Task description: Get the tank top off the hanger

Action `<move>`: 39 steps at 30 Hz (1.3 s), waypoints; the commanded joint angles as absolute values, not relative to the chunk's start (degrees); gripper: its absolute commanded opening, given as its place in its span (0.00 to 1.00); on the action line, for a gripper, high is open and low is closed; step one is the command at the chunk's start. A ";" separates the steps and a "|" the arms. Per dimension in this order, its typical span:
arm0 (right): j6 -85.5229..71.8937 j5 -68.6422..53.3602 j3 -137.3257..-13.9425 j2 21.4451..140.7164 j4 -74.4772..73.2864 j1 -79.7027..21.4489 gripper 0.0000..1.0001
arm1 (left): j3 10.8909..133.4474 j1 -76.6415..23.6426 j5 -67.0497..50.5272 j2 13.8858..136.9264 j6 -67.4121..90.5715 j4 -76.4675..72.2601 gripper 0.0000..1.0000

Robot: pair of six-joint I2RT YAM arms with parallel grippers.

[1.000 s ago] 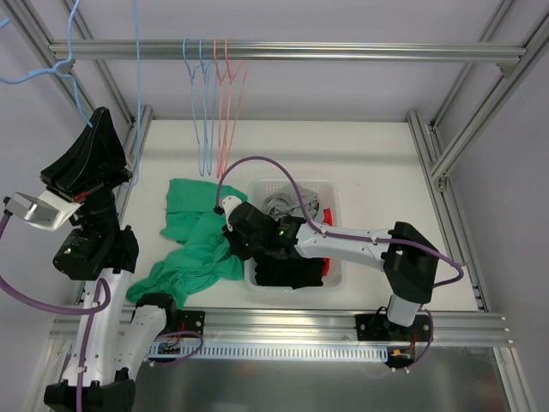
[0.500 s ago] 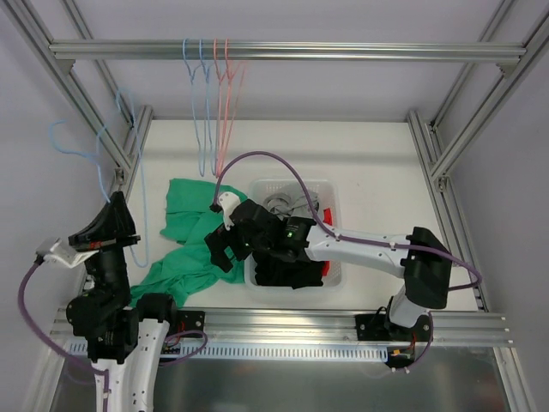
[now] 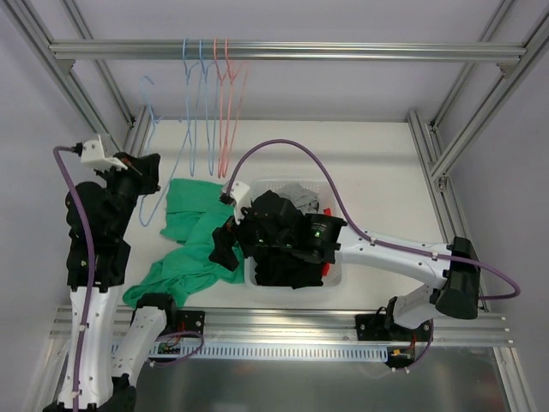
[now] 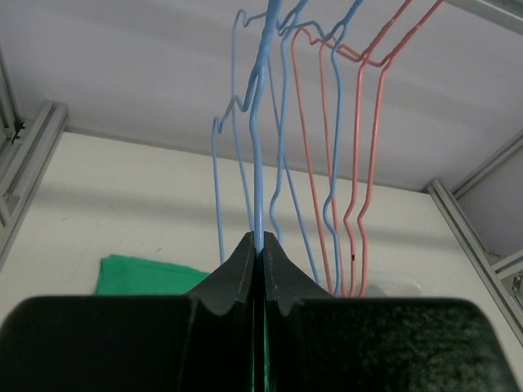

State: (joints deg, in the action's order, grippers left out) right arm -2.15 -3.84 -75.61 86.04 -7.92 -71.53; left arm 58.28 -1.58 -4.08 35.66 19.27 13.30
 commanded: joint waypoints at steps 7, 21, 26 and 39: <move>-0.44 -3.96 -73.83 81.83 -5.89 -71.54 0.99 | 73.73 -2.20 -12.39 49.21 13.45 6.42 0.00; -0.44 -4.83 -72.86 82.18 -5.80 -71.37 0.99 | 74.10 -2.20 -12.39 62.31 13.18 -5.54 0.00; 1.74 -7.02 -73.56 83.75 -5.71 -71.37 0.99 | 69.61 -2.20 -10.99 61.44 14.94 -5.62 0.00; 12.03 -7.65 -85.42 99.22 -13.18 -71.37 0.99 | 69.87 -2.11 2.14 48.10 13.54 12.18 0.99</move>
